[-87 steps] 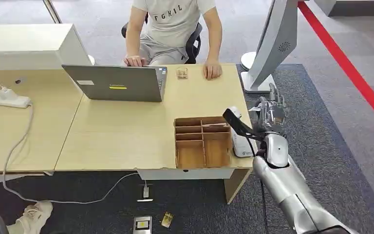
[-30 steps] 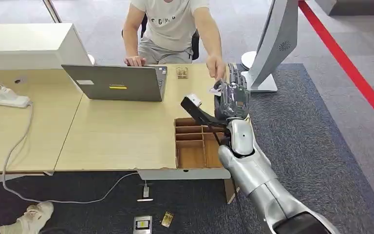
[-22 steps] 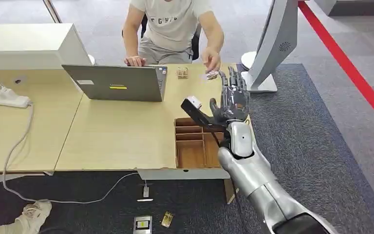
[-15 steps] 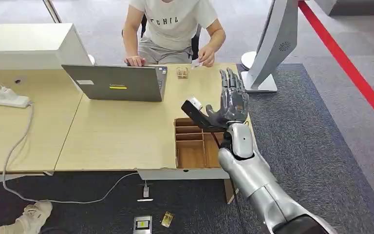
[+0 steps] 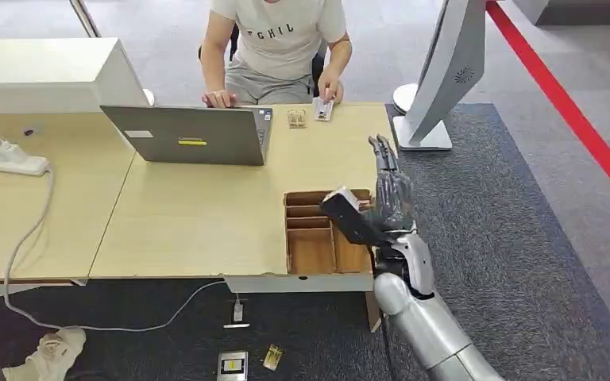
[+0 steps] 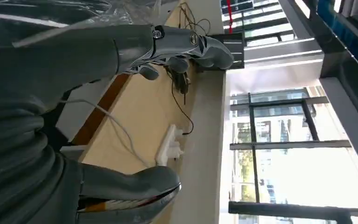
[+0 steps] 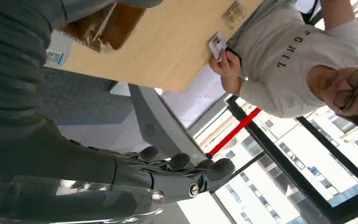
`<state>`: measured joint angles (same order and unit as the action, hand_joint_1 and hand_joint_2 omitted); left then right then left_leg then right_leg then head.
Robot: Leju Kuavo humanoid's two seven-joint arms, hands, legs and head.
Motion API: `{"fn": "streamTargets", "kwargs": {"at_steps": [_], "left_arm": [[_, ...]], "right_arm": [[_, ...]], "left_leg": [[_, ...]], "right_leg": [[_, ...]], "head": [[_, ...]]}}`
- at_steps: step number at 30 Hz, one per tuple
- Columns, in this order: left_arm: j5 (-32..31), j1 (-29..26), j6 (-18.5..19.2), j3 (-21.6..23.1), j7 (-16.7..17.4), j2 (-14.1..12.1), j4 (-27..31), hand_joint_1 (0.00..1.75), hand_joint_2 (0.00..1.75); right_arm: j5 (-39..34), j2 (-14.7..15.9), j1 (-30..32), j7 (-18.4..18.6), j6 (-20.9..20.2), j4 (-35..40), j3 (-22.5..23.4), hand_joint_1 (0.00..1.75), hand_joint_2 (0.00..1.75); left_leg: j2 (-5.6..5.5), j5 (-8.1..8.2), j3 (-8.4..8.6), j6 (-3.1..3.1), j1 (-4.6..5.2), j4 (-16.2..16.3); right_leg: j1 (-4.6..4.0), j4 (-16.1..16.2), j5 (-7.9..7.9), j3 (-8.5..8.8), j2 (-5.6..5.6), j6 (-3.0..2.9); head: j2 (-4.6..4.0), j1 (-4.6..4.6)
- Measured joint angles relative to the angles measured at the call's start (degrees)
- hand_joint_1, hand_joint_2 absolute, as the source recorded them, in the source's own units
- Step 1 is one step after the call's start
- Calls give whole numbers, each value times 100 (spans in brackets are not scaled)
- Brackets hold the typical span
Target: Pass the card to the sensor for recognition and then transmit it.
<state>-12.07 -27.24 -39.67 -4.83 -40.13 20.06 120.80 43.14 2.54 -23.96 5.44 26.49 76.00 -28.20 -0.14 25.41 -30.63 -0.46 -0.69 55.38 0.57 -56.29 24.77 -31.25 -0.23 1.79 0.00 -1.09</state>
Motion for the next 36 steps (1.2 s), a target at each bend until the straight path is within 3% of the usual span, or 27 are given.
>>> {"fn": "streamTargets", "kwargs": {"at_steps": [5, 11, 26, 30, 36], "left_arm": [[-116, -6, 0, 113, -2, 0, 15, 0, 175], [-124, -1, 0, 120, -2, 0, 79, 0, 175], [-352, -92, 0, 297, 0, 0, 107, 0, 175], [53, -118, 0, 321, 0, 0, 107, 0, 175], [90, -129, 0, 321, 0, 0, 105, 0, 175]], "right_arm": [[11, 146, 481, -61, -304, 758, 0, 0, 175], [77, 249, 726, -63, -572, 1120, -4, 0, 175], [140, 295, 777, -138, -1005, 983, -256, 0, 175], [85, 295, 754, -149, -1020, 908, -308, 0, 175], [-46, 312, 709, -188, -1020, 707, -334, 0, 175]], "left_leg": [[1, 0, 0, 0, 0, -1], [1, 0, 0, 0, 0, -1], [0, 0, -5, 0, 0, -2], [0, 0, -5, 0, 0, -2], [0, 0, -6, 0, 0, -2]], "right_leg": [[0, 0, 0, 1, 0, 0], [0, 0, 0, 3, 0, 0], [0, -1, 1, 3, 0, 1], [0, -1, 1, 3, 0, 1], [0, -1, 1, 3, 0, 1]], "head": [[0, 2], [0, 2], [0, 0], [0, 0], [0, 0]]}}
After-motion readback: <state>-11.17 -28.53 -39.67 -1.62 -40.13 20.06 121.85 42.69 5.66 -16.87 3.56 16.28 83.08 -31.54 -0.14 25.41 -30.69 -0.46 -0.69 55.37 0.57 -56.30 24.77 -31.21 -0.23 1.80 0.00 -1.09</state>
